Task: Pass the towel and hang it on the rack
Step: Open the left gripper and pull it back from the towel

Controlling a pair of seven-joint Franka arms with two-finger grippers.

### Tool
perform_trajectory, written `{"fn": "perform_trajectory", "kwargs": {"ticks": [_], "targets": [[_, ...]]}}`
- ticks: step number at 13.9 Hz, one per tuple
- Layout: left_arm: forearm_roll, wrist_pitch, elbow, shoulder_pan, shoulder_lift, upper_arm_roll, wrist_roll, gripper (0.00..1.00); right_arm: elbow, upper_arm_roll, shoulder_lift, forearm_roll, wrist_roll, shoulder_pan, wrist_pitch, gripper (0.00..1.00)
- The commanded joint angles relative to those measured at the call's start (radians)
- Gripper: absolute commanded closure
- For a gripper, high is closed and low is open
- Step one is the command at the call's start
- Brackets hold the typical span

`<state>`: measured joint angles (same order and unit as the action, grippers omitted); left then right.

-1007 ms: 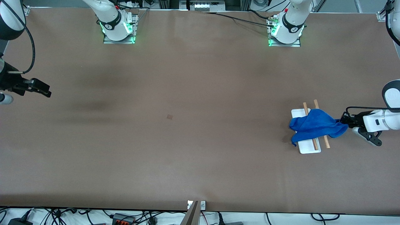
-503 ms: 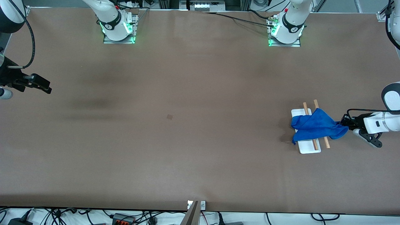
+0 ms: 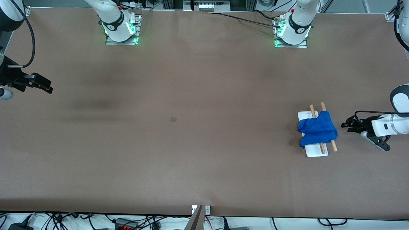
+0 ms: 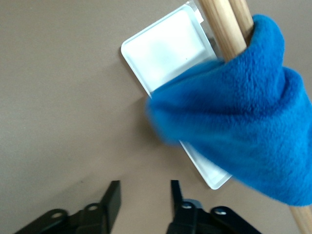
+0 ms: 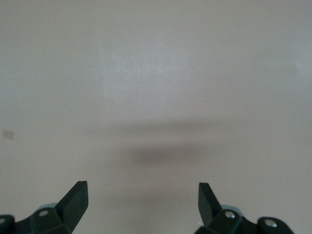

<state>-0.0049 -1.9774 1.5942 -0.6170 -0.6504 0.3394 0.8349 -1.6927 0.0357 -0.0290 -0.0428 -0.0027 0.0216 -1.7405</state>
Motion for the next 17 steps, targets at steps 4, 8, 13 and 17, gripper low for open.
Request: {"fn": "perform_trajectory", "kwargs": {"ticks": [4, 8, 13, 17], "targets": [[0.009, 0.019, -0.036, -0.018, -0.006, 0.012, 0.055, 0.0, 0.002, -0.003, 0.015, 0.009, -0.002, -0.003, 0.009, 0.0], [0.011, 0.162, -0.121, -0.015, 0.001, 0.012, 0.053, 0.0, 0.002, -0.027, 0.015, 0.006, -0.002, 0.009, -0.001, 0.0], [0.019, 0.34, -0.238, 0.002, 0.003, 0.024, 0.043, 0.0, 0.004, -0.037, 0.015, 0.006, -0.011, 0.015, 0.009, 0.0], [0.02, 0.426, -0.296, 0.028, 0.017, 0.026, 0.001, 0.0, 0.001, -0.034, 0.032, 0.006, -0.025, 0.014, 0.019, 0.0]]}}
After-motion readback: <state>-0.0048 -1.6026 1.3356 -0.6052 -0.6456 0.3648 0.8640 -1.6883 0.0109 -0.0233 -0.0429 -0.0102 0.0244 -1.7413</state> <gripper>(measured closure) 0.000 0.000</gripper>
